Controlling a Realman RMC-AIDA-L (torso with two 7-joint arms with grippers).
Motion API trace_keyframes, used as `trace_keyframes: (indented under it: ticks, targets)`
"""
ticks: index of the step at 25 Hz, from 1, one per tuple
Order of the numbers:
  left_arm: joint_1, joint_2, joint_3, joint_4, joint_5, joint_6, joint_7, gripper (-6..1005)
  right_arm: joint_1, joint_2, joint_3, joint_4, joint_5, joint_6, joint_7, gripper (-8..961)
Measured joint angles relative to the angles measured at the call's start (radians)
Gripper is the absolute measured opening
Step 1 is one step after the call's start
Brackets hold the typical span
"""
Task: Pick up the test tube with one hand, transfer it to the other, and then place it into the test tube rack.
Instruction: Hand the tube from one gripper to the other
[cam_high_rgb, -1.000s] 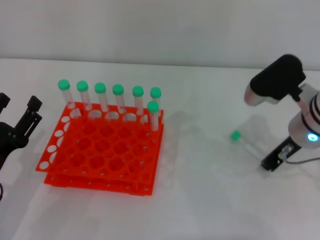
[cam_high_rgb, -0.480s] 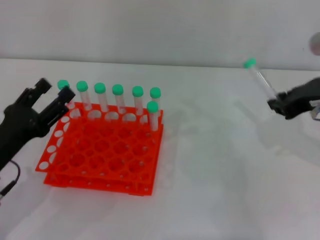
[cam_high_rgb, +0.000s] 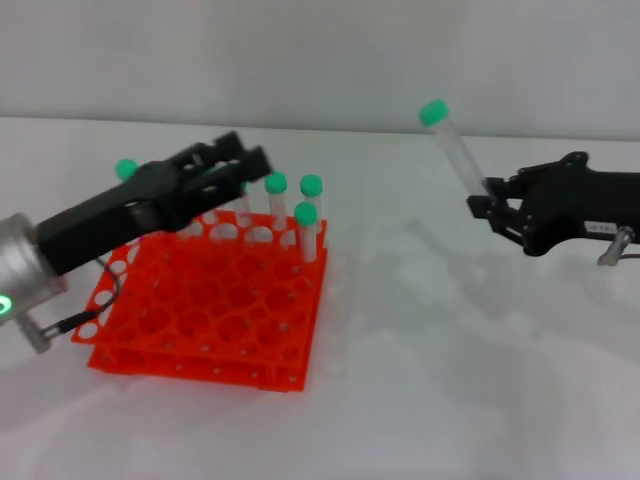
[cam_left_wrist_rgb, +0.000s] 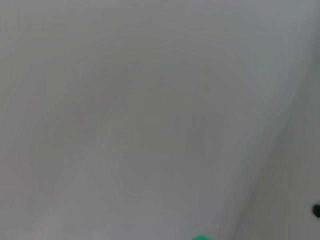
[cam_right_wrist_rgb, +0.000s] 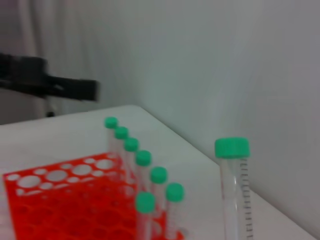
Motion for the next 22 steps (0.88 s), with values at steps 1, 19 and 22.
trace_keyframes:
  ticks: [1, 19, 22]
  targets:
    - [-0.009, -0.003, 0.0, 0.0, 0.012, 0.002, -0.007, 831, 0.004, 0.0, -0.005, 0.013, 0.024, 0.0, -0.029, 181]
    - [-0.128, -0.047, 0.001, -0.013, 0.163, 0.111, -0.089, 724, 0.052, 0.002, -0.113, 0.042, 0.113, -0.044, -0.174, 181]
    - [-0.136, -0.049, 0.001, -0.014, 0.171, 0.115, -0.09, 726, 0.06, 0.002, -0.124, 0.042, 0.109, -0.054, -0.177, 181]
